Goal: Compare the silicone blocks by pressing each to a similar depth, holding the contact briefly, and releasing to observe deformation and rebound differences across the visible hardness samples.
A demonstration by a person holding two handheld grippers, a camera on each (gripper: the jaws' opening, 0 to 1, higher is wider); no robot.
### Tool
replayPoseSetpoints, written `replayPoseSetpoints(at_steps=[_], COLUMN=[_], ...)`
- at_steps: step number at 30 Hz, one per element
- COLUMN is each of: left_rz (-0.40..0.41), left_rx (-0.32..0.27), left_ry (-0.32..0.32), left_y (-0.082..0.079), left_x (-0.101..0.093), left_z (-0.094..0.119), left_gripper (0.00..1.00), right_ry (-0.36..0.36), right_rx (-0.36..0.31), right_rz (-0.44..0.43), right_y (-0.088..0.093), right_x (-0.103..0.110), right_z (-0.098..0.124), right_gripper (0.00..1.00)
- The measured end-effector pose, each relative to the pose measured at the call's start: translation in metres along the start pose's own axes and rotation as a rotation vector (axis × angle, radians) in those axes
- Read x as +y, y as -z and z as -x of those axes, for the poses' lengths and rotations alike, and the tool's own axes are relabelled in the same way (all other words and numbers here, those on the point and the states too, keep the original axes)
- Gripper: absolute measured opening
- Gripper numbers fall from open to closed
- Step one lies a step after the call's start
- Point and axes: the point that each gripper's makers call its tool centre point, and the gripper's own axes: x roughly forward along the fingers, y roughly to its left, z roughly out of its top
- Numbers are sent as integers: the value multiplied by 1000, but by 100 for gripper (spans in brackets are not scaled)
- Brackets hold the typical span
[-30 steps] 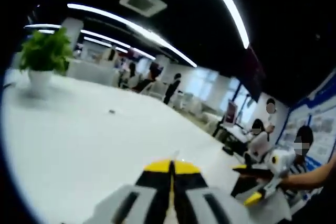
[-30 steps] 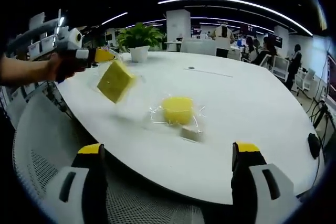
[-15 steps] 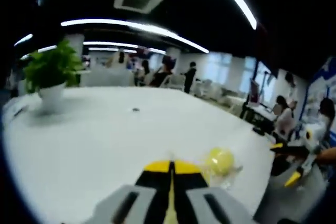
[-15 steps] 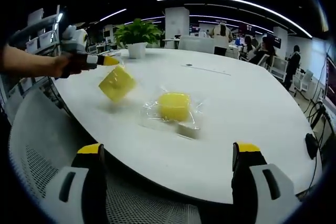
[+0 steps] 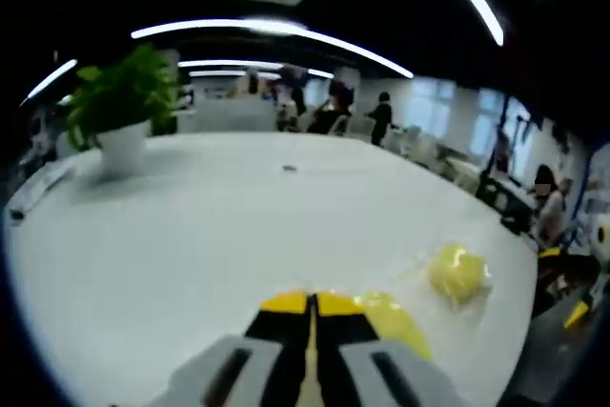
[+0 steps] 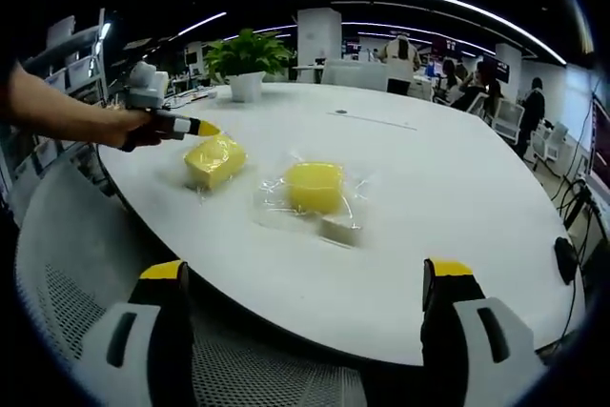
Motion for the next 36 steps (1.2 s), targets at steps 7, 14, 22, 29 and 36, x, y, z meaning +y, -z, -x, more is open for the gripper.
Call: replayPoseSetpoints(at_steps=[7,14,22,29,36], left_rz=[7,-9,-25,-25,-48], left_rx=[0,-8,-35,-45,-61], left_ry=[-16,6,29,82,125], left_y=[0,-1,-2,-3,-5], left_x=[7,5,-3,-17,-33], left_z=[1,12,28,49,72], left_gripper=[12,23,33,47,65], right_ry=[-9,-11,-11,-10,-2], right_rx=[13,17,7,0,-14], right_rz=[7,2,-3,-5,-14], right_y=[2,3,1,1,-1], right_x=[2,1,2,2,0], right_z=[0,-1,0,0,0], right_gripper=[95,96,96,96,96])
